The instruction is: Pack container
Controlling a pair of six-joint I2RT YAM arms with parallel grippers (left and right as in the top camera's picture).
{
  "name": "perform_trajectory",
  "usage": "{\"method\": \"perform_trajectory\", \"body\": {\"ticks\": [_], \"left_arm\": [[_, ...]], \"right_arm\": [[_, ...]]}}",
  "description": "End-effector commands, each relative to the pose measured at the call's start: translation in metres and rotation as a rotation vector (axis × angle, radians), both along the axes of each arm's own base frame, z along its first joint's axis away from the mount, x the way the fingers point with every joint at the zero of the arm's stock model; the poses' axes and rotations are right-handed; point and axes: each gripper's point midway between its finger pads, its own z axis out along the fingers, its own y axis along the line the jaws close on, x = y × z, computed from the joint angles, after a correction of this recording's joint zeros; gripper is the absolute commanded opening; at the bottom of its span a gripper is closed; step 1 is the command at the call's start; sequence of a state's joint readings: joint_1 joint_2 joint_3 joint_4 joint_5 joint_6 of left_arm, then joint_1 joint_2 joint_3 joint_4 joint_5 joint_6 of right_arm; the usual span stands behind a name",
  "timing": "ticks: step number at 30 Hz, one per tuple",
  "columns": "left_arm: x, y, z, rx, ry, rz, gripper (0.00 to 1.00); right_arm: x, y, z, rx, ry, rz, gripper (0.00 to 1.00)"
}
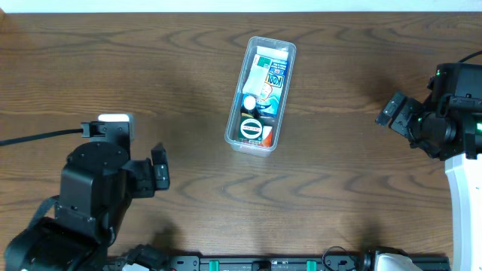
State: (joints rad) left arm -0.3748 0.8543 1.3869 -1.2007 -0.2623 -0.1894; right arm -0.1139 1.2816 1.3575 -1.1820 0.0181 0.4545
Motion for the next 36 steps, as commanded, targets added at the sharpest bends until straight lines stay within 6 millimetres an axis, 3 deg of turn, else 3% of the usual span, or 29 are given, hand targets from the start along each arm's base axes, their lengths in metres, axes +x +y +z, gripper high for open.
{"method": "perform_trajectory", "body": {"ticks": [1,11,21,31,36], "left_arm": [[0.001,0.018,-0.019,0.032,0.012,0.075,0.98],[0.005,0.041,-0.098,-0.066,-0.116,0.197,0.98],[-0.010,0.043,-0.182,-0.092,-0.118,0.198,0.98],[-0.019,0.046,-0.235,-0.091,-0.094,0.212,0.98],[-0.020,0.046,-0.246,-0.094,-0.111,0.212,0.98]], "right_arm": [[0.000,-0.004,0.003,-0.009,-0.007,-0.002,0.99],[0.000,-0.004,0.003,-0.009,-0.007,-0.002,0.99],[0.000,-0.004,0.003,-0.009,-0.007,-0.002,0.99],[0.000,-0.004,0.003,-0.009,-0.007,-0.002,0.99],[0.000,-0.004,0.003,-0.009,-0.007,-0.002,0.99]]}}
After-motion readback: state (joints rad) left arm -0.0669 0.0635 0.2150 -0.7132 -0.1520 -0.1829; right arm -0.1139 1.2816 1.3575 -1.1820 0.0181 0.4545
